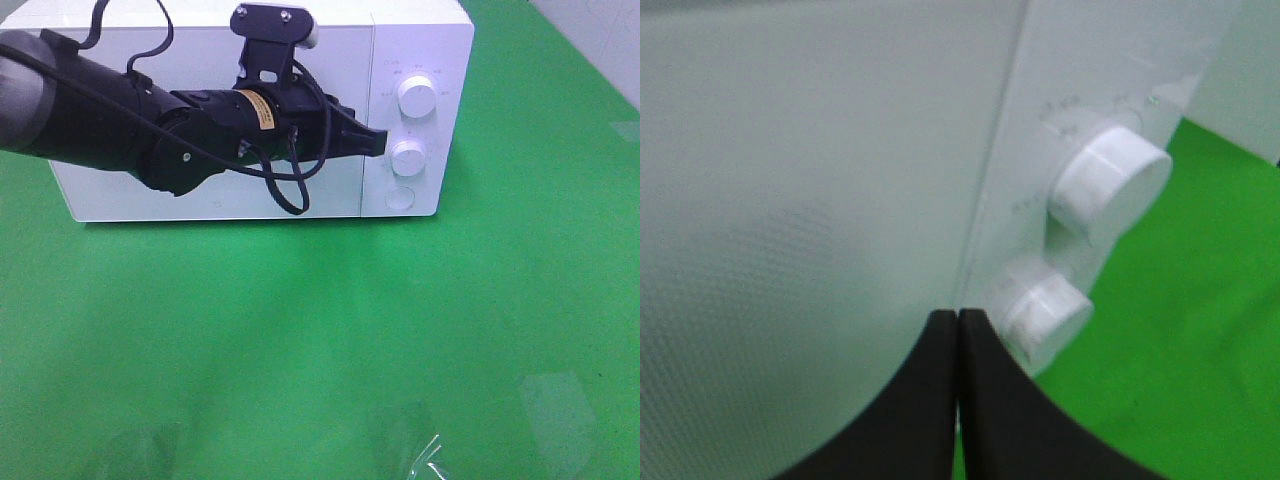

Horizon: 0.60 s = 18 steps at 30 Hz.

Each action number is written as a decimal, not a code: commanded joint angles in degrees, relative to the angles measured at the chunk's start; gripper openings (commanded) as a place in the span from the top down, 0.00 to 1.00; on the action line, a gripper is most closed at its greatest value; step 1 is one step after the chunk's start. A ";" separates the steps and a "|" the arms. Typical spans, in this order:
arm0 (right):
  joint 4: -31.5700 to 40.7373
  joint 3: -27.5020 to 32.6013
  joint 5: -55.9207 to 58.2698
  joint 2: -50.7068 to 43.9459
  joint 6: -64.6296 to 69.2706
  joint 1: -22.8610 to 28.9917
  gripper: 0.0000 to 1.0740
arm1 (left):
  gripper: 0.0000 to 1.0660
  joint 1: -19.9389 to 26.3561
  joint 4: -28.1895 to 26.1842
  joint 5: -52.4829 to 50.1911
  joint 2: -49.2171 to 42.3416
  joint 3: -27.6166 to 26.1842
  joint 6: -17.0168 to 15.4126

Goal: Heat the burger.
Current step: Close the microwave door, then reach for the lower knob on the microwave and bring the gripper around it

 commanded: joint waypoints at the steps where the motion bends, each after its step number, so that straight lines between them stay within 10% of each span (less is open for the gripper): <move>1: -0.06 0.11 -0.40 -1.60 -0.11 -0.29 0.35 | 0.92 -2.41 0.34 8.77 -2.23 -0.57 -1.60; 6: -0.06 0.11 -0.40 -1.60 -0.11 -0.29 0.35 | 0.75 -5.16 0.34 18.28 -4.87 -0.57 -2.75; 13: -0.06 0.11 -0.40 -1.60 -0.11 -0.29 0.35 | 0.05 -9.17 -2.86 38.39 -8.77 -0.57 -2.98; 18: -0.06 0.11 -0.40 -1.60 -0.11 -0.29 0.35 | 0.05 -9.17 -5.10 50.08 -10.26 -0.57 -2.98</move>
